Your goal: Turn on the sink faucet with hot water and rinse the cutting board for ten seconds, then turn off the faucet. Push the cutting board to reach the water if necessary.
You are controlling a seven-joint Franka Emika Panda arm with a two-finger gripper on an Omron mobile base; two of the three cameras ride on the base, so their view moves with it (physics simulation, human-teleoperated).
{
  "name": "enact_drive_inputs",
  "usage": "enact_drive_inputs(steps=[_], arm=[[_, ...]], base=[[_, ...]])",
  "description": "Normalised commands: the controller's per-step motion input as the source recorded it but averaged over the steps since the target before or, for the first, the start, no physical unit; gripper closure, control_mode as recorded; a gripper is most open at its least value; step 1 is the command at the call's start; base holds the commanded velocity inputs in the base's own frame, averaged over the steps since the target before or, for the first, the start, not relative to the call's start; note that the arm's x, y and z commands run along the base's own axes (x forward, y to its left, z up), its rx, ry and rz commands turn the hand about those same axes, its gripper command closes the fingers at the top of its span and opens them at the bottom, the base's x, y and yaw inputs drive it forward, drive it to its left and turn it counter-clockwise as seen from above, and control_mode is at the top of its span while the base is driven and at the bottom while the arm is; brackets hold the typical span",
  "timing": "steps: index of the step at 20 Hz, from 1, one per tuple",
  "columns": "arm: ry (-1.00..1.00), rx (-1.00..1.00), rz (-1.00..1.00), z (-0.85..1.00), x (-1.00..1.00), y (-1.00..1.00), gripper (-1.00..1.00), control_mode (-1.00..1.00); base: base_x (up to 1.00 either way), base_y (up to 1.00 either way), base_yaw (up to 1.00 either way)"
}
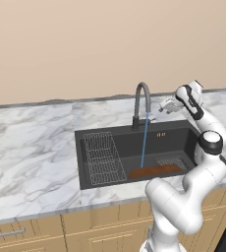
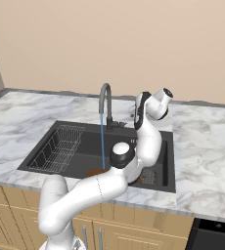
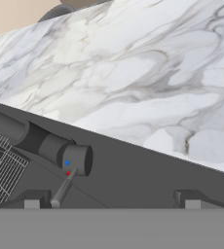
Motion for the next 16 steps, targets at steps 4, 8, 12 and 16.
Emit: enact_drive_inputs(steps=[4, 8, 12, 16], arm=[[0.0, 0.0, 0.0, 0.0, 0.0, 0.0, -1.0, -1.0], [0.0, 0.0, 0.0, 0.0, 0.0, 0.0, -1.0, -1.0], [0.0, 0.0, 0.0, 0.0, 0.0, 0.0, -1.0, -1.0], [0.0, 0.0, 0.0, 0.0, 0.0, 0.0, -1.0, -1.0]], base=[[0.0, 0.0, 0.0], [0.0, 0.0, 0.0], [0.0, 0.0, 0.0], [0.0, 0.0, 0.0]])
